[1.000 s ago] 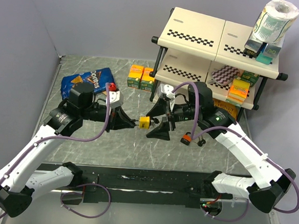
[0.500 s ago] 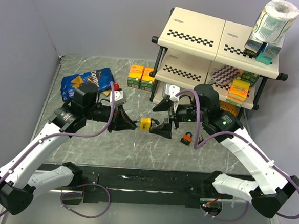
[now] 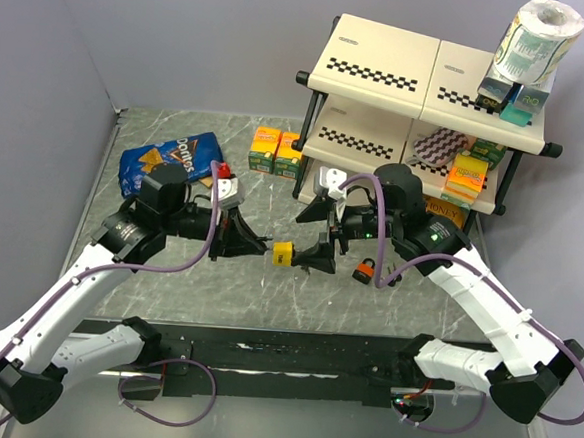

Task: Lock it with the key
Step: Lock the lock.

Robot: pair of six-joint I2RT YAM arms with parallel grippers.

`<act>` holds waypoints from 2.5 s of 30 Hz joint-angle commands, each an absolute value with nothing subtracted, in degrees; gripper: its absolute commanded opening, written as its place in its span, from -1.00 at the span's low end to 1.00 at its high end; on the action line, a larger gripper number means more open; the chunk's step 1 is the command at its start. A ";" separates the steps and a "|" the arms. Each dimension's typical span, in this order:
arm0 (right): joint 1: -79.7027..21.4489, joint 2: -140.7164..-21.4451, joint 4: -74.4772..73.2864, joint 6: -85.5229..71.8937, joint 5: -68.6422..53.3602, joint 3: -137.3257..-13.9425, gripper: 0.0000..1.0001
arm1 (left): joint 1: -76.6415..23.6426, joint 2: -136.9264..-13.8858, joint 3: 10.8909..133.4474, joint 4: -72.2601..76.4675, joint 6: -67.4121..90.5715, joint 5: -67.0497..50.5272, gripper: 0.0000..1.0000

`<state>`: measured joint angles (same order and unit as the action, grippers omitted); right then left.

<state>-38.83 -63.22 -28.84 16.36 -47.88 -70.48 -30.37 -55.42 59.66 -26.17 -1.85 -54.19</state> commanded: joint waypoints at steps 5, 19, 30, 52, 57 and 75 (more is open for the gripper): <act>-38.76 -63.98 -28.57 16.52 -51.24 -73.21 1.00 | -30.59 -53.79 60.56 -21.10 -1.32 -56.43 -0.98; -39.37 -66.27 -27.51 16.35 -51.94 -72.77 1.00 | -30.59 -54.05 61.52 -20.65 -0.79 -57.22 -0.98; -41.48 -68.47 -26.89 17.75 -50.36 -72.95 0.68 | -30.59 -53.70 61.00 -18.37 2.72 -57.92 -0.98; -42.63 -68.29 -27.95 17.58 -50.36 -74.18 -1.00 | -30.67 -50.19 61.96 -25.15 -10.47 -58.18 0.10; -42.54 -68.64 -28.74 17.49 -50.62 -74.88 -1.00 | -32.25 -49.92 61.70 -24.43 -10.28 -59.32 0.15; -40.69 -68.12 -28.47 14.41 -53.26 -75.76 -1.00 | -40.08 -43.69 56.78 -37.80 -28.33 -42.72 0.04</act>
<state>-40.88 -70.15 -30.96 13.98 -50.76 -73.14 -39.83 -46.24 57.80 -38.41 -29.61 -45.74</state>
